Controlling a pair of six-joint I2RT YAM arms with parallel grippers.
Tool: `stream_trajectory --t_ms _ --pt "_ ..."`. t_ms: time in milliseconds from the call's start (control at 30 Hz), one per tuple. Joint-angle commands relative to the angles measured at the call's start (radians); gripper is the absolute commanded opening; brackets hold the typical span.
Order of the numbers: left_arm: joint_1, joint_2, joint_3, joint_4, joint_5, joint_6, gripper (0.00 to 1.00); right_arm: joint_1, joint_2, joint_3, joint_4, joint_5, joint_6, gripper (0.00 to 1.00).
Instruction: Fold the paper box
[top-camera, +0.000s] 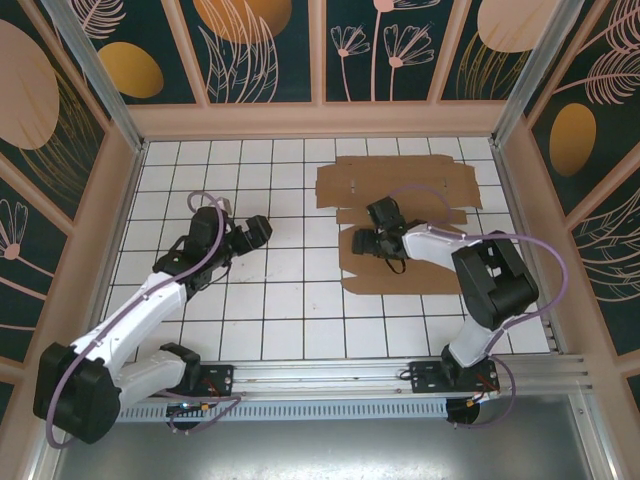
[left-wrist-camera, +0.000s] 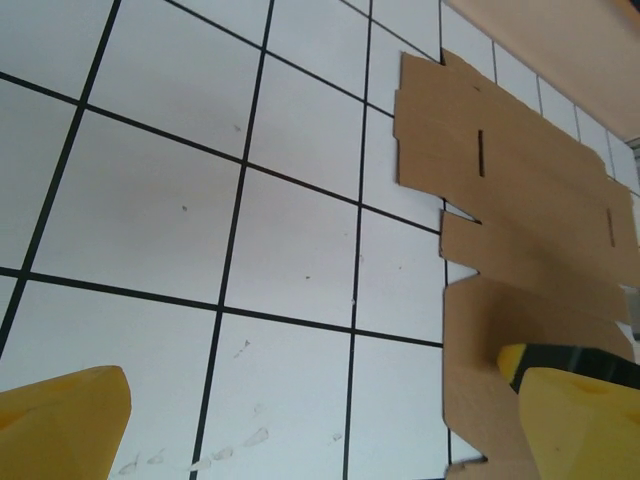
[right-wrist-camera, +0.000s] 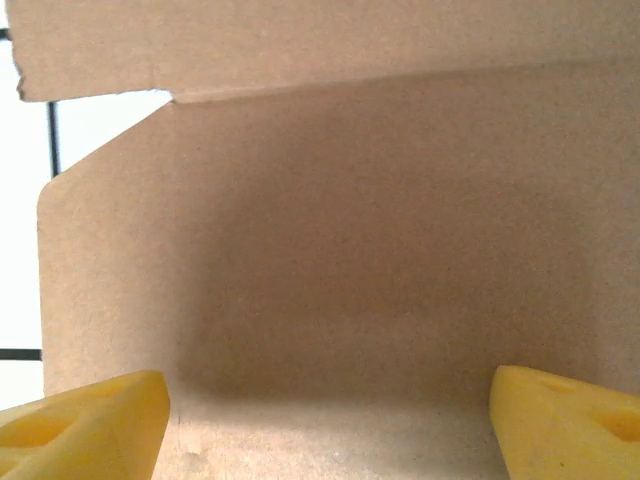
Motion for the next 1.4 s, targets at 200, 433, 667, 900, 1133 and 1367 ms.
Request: stream_trajectory --t_ms 200,433,667,900,1133,1367 --pt "0.002 -0.103 0.025 -0.092 -0.004 0.056 0.99 0.131 0.092 0.036 -0.044 -0.162 -0.011 0.83" --pt "0.002 -0.059 -0.052 0.071 0.124 0.032 0.94 0.294 0.053 0.136 0.114 -0.437 0.125 0.91" --pt "-0.005 0.06 -0.143 0.26 0.204 -0.056 0.73 0.061 -0.23 -0.06 0.329 -0.443 0.273 0.92" --pt "-0.036 0.226 -0.211 0.404 0.235 -0.115 0.68 -0.294 -0.416 -0.373 0.474 -0.546 0.511 0.91" --pt "-0.038 0.33 -0.258 0.471 0.222 -0.129 0.66 -0.413 -0.488 -0.566 0.598 -0.604 0.659 0.92" --pt "-0.039 0.392 -0.283 0.492 0.205 -0.113 0.64 -0.487 -0.454 -0.614 0.684 -0.574 0.685 0.93"
